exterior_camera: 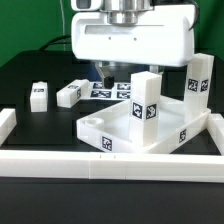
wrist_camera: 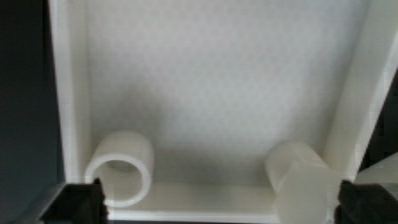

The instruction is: Assemble desk

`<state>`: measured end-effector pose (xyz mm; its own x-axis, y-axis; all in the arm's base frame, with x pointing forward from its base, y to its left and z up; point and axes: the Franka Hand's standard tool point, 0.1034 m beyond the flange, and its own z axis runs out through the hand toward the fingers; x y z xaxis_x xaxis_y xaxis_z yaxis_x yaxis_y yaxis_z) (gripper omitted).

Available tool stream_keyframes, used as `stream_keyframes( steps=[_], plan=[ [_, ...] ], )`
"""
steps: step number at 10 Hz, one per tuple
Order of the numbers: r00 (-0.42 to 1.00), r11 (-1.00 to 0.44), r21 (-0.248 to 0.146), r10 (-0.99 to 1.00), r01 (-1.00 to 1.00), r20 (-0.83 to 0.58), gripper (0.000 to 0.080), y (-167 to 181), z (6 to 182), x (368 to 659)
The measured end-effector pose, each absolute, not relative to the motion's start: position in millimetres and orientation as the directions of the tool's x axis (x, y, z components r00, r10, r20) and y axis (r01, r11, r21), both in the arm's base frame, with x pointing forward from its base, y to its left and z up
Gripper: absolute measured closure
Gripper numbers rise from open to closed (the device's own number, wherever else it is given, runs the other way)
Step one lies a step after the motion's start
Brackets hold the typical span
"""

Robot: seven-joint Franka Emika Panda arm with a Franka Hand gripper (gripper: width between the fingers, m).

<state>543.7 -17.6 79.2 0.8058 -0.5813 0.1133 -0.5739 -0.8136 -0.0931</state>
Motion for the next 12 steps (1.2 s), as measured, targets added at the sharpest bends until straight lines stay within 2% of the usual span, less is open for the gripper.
stream_keyframes(
  steps=[2, 4, 7, 12],
  plan=[
    [0.819, -0.829, -0.071, -0.559, -0.555, 0.13, 0.0151, -32.6, 60.8, 518.1],
    [0.821, -0.832, -0.059, -0.554, -0.551, 0.137, 0.0151, -37.5, 51.1, 513.6],
    [0.823, -0.833, -0.055, -0.553, -0.551, 0.133, 0.0151, -37.2, 48.4, 512.6],
    [0.834, -0.84, -0.005, -0.54, -0.543, 0.11, 0.0151, -39.1, 8.6, 493.0]
  ],
)
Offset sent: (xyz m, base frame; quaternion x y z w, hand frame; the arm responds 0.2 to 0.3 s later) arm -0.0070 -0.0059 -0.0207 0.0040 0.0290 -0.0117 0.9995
